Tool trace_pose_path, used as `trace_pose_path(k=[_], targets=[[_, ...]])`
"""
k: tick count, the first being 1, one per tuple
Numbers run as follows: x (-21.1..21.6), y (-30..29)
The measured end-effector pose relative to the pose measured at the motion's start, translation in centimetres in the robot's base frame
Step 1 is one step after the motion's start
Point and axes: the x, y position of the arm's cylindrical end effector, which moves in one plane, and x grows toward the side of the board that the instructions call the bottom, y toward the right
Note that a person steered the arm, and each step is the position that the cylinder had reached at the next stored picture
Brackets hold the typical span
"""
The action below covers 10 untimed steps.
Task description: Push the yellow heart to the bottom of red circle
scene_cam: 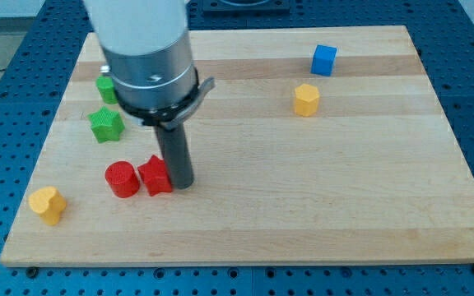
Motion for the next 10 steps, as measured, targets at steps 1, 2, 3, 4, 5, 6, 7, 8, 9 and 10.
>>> trace_pose_path(k=[1, 2, 3, 4, 5, 6, 7, 8, 9, 10], targets=[[0.8, -3.5], [1.1, -5.9], [1.3, -6.1], [5.2, -4.9], [8.8, -10.9], [8.9, -19.9], [6.3, -19.2], [3.7, -17.2], [3.1, -17.1], [3.1, -16.5]])
